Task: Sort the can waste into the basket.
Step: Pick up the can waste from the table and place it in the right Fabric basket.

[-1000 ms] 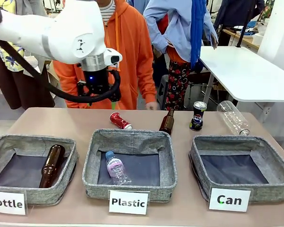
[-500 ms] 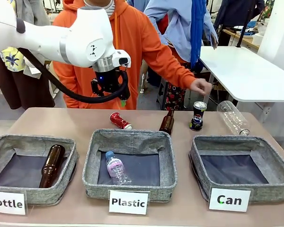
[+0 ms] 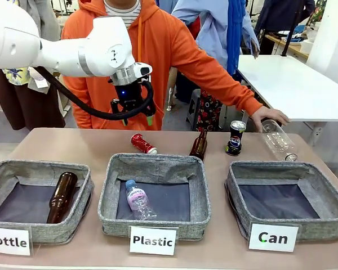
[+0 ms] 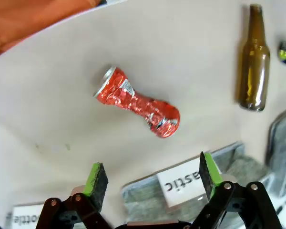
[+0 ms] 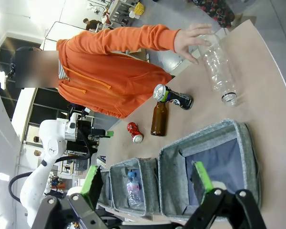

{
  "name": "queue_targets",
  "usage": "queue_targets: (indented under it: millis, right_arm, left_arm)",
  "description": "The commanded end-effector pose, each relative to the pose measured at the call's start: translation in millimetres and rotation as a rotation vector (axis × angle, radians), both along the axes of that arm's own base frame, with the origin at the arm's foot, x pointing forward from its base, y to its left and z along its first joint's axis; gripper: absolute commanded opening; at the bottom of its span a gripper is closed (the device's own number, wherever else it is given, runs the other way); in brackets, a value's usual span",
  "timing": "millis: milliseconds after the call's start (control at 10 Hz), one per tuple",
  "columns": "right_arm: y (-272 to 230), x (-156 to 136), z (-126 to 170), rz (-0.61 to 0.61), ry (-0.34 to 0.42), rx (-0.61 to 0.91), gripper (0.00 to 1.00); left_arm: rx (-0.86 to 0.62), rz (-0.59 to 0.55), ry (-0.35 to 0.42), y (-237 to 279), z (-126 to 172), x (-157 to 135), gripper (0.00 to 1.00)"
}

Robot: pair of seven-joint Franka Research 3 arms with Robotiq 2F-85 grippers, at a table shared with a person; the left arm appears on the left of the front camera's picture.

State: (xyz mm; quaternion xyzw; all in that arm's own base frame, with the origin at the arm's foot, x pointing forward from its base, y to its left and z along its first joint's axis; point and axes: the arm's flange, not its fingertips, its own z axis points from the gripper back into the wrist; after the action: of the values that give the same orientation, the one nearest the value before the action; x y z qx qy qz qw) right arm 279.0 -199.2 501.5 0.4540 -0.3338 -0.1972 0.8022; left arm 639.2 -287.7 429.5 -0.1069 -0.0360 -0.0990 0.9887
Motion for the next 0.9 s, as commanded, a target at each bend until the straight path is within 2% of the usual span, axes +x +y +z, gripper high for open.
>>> queue_targets:
  millis: [0,200,400,600,700,800]
  right_arm:
    - [-0.8,3.0,-1.0,0.003,-0.038,0.001,1.0]
    - [-0.8,3.0,-1.0,0.003,-0.038,0.001,1.0]
    - [-0.8,3.0,-1.0,0.003,-0.038,0.001,1.0]
    - [-0.8,3.0,-1.0,0.003,-0.038,0.001,1.0]
    - [-0.8,3.0,-1.0,0.003,-0.038,0.001,1.0]
    - [-0.8,3.0,-1.0,0.003,-0.038,0.001,1.0]
  left_arm:
    - [-0.065,0.216,-0.025,-13.2,-5.2,4.6,1.0]
    - [0.007,0.262,-0.041,-20.1,-17.0,6.9,1.0]
    - [0.02,0.259,-0.017,-24.9,-22.7,4.1,1.0]
    - [-0.254,0.081,0.233,12.5,-1.4,-1.4,1.0]
    - [-0.323,0.293,0.229,34.2,5.6,-4.0,1.0]
    - [-0.343,0.395,0.221,34.2,3.5,-6.3,1.0]
